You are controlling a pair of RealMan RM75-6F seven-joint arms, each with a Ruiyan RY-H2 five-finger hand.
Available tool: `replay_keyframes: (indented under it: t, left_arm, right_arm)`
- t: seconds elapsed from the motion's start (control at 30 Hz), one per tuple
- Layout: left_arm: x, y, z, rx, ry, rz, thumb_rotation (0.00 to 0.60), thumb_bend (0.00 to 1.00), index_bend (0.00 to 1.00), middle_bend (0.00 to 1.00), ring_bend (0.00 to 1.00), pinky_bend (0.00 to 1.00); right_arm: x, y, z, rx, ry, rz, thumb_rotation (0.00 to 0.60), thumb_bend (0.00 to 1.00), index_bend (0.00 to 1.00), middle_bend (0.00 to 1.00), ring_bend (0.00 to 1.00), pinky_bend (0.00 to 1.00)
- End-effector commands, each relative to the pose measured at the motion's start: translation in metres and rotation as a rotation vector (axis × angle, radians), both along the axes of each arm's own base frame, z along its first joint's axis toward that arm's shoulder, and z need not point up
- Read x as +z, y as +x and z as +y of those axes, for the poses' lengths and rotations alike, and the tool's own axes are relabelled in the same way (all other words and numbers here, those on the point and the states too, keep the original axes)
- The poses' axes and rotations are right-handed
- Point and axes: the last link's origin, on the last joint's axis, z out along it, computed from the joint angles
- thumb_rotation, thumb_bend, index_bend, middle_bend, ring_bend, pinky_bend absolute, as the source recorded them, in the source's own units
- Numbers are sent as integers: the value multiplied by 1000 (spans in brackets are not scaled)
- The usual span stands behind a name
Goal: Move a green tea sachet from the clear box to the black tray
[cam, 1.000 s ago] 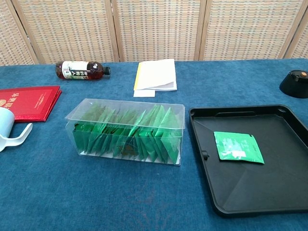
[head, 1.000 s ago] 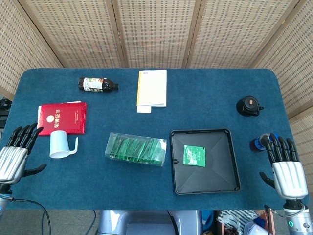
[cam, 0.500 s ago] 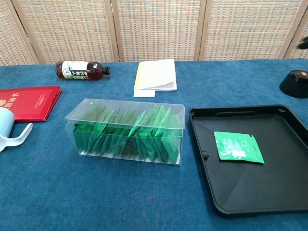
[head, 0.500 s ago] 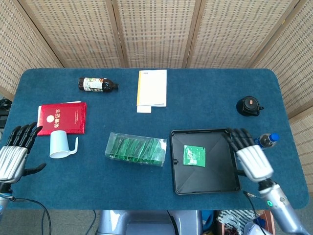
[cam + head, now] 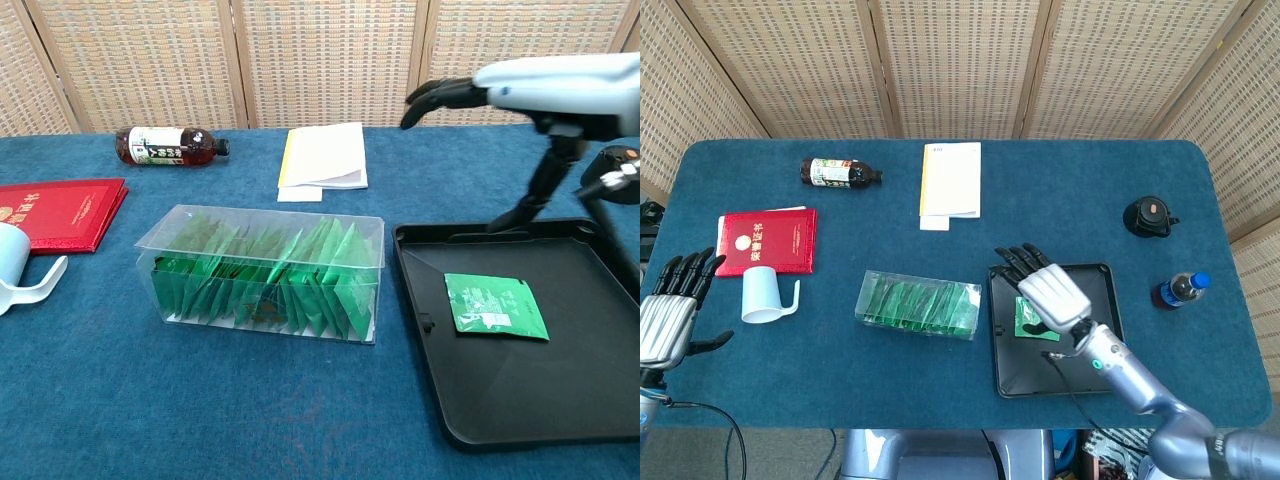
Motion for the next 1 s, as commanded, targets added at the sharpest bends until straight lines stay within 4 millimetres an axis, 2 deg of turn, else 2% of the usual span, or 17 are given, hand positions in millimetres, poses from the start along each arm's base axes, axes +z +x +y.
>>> replay_keyframes:
  t: [0.03, 0.13, 0.23, 0.3, 0.6, 1.0]
  left_arm:
    - [0, -1, 1, 5, 0, -1, 600, 21, 0, 0, 0, 0]
    - [1, -2, 3, 11, -1, -4, 600, 21, 0, 0, 0, 0]
    - [1, -2, 4, 13, -1, -8, 600, 21, 0, 0, 0, 0]
    - [1, -3, 5, 15, -6, -12, 600, 21, 0, 0, 0, 0]
    - [2, -3, 5, 11, -8, -16, 600, 21, 0, 0, 0, 0]
    - [5, -3, 5, 9, -2, -29, 600, 21, 0, 0, 0, 0]
  right_arm:
    - [-28, 30, 0, 0, 82, -20, 600, 0, 181, 0, 0, 0]
    - [-50, 42, -4, -25, 104, -14, 600, 12, 198, 0, 0, 0]
    - [-64, 50, -2, -44, 119, -17, 600, 50, 203, 0, 0, 0]
    - [-73, 63, 0, -39, 130, -38, 600, 71, 210, 0, 0, 0]
    - [-92, 80, -4, -26, 91, -18, 600, 153, 235, 0, 0, 13]
    - [-104, 82, -7, -35, 72, 23, 600, 180, 240, 0, 0, 13]
